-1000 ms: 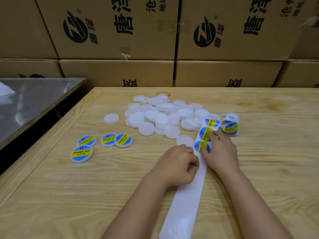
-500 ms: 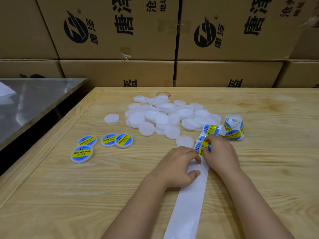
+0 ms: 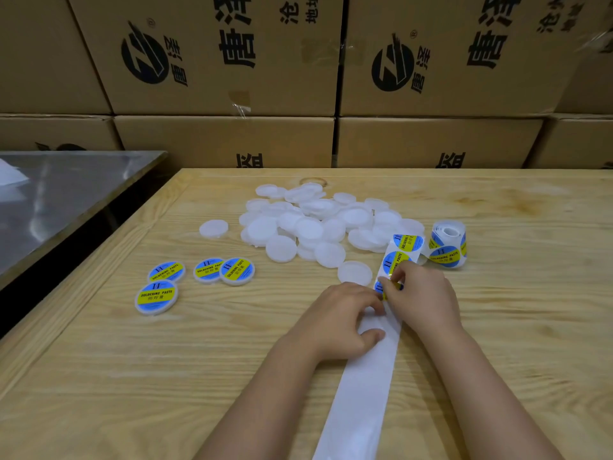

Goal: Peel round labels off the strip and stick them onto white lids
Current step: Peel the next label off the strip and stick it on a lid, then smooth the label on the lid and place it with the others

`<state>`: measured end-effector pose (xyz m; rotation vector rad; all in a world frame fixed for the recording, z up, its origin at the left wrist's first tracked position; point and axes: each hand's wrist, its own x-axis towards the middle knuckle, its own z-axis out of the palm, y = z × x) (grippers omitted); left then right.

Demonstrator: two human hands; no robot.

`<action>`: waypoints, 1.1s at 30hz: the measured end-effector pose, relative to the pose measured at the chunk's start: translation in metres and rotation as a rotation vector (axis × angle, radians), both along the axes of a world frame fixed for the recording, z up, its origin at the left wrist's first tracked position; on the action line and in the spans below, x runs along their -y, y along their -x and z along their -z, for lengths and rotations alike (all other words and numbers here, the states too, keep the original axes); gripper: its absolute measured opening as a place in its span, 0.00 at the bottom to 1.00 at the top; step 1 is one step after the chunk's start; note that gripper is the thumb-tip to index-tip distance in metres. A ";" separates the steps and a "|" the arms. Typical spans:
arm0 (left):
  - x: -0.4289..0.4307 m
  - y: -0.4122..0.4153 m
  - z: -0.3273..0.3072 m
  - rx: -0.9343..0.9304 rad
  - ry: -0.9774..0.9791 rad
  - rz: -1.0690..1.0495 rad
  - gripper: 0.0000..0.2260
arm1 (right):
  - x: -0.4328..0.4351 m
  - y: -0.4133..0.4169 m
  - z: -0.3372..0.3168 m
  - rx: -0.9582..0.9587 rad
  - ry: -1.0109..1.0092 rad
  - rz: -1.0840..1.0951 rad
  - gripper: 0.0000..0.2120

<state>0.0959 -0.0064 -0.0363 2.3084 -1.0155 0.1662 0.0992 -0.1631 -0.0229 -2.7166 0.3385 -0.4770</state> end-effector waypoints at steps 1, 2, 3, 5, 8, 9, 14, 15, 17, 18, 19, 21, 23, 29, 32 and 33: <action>0.000 0.000 0.000 -0.006 0.006 0.001 0.14 | -0.001 0.001 -0.002 0.011 -0.046 0.006 0.17; 0.000 0.000 0.000 -0.010 0.011 0.000 0.14 | -0.003 0.002 -0.004 0.015 -0.082 0.015 0.21; 0.000 0.000 0.000 -0.015 0.014 -0.005 0.14 | -0.004 0.003 -0.007 0.018 -0.115 0.020 0.24; 0.000 0.000 0.001 -0.019 0.025 -0.016 0.14 | -0.006 0.006 -0.012 0.027 -0.190 0.007 0.27; 0.001 0.001 0.001 -0.021 0.053 -0.067 0.14 | -0.008 0.010 -0.017 0.036 -0.282 -0.008 0.30; 0.001 0.000 0.001 -0.003 0.074 -0.096 0.13 | -0.008 0.011 -0.019 0.037 -0.306 -0.012 0.31; 0.001 -0.005 0.003 0.147 -0.065 -0.269 0.16 | -0.008 0.012 -0.020 0.087 -0.537 0.000 0.29; 0.001 -0.006 0.005 0.155 -0.125 -0.304 0.16 | -0.008 0.011 -0.020 0.107 -0.611 0.005 0.29; 0.002 -0.006 0.007 0.166 -0.169 -0.349 0.15 | -0.006 0.009 -0.020 0.167 -0.805 0.023 0.26; 0.002 -0.006 0.007 0.171 -0.164 -0.371 0.14 | -0.006 0.009 -0.020 0.211 -0.909 0.028 0.23; 0.001 -0.007 0.007 0.176 -0.149 -0.392 0.13 | -0.007 0.008 -0.021 0.264 -0.986 0.031 0.20; 0.000 -0.008 0.006 0.195 -0.118 -0.422 0.11 | -0.009 0.007 -0.022 0.368 -1.009 0.034 0.14; -0.002 -0.008 0.005 0.209 -0.101 -0.437 0.09 | -0.015 0.010 -0.026 0.483 -1.010 0.000 0.05; -0.002 -0.007 -0.009 -0.294 0.656 -0.491 0.05 | -0.036 0.012 -0.018 0.506 -0.813 -0.292 0.20; -0.005 -0.007 -0.017 -0.660 1.020 -0.364 0.04 | -0.044 0.006 -0.007 0.390 -0.836 -0.323 0.25; -0.006 -0.006 -0.019 -0.768 1.068 -0.298 0.05 | -0.046 0.005 -0.004 0.353 -0.850 -0.317 0.26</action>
